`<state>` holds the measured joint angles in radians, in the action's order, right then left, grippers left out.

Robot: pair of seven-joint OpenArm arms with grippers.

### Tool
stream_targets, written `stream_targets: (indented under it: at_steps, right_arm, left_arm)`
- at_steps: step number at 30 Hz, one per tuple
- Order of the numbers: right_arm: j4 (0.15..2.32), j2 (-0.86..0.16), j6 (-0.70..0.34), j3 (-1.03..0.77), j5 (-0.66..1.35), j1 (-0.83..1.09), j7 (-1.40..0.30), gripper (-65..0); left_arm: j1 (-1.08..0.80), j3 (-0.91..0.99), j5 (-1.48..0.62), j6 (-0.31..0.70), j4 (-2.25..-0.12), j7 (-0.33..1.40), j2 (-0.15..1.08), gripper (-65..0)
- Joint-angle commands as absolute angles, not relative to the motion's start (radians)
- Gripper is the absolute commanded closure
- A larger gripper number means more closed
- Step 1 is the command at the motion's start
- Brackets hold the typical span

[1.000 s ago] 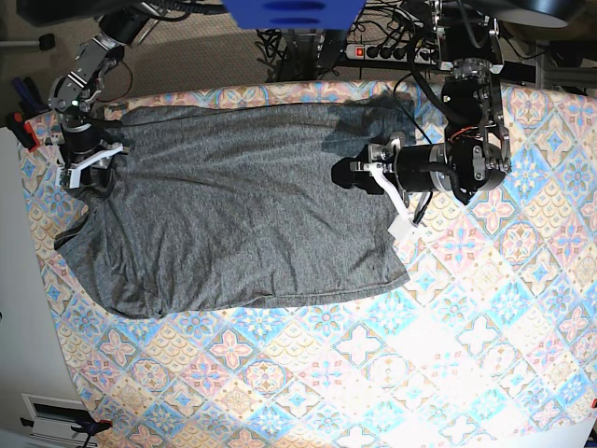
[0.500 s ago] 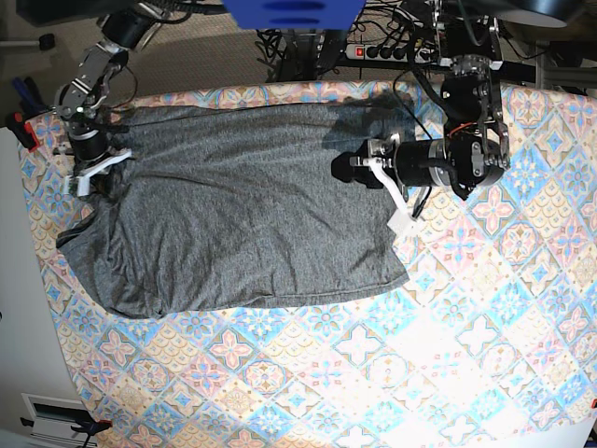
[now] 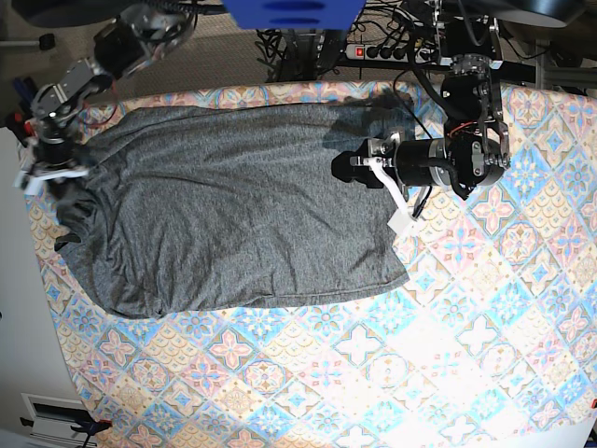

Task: Layout the t-shirt on the table in an organized manner, then fold the t-shirt properly
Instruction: 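Press the shirt with the left gripper while the right gripper tugs its corner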

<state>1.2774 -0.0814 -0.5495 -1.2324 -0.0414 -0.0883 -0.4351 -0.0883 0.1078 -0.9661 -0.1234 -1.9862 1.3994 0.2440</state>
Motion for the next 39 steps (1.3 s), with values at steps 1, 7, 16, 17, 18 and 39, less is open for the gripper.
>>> stream_targets:
  at_steps: [1,7,16,17,18,39]
  right_arm:
    - [1.282,-0.102,-0.549,-1.273,-0.027,-0.102,-0.409,0.0]
    - [1.25,-0.102,-0.547,-1.435,-0.027,-0.117,-0.409,0.0]
    - [1.25,-0.101,-0.547,-1.484,-0.027,-0.111,-0.406,0.0]
    - [1.25,-0.101,-0.547,-1.484,-0.027,-0.11,-0.406,0.0]
    - [1.25,-0.101,-0.547,-1.484,-0.027,-0.11,-0.407,0.0]
    - [1.432,-0.097,-0.698,-1.484,-0.13,-0.108,-0.403,-17.2]
  left_arm:
    - [-0.087,0.113,-0.99,-0.125,-2.003,1.396,0.245,-18.1]
    - [-0.091,0.113,-0.992,-0.125,-2.003,1.396,0.263,-18.1]
    - [-0.091,0.113,-0.992,-0.125,-2.003,1.396,0.268,-18.1]
    - [-0.091,0.113,-0.992,-0.125,-2.003,1.396,0.268,-18.1]
    - [-0.091,0.113,-0.992,-0.125,-2.003,1.396,0.268,-18.1]
    - [-0.113,0.107,-0.989,-0.127,-2.005,1.396,0.295,-18.2]
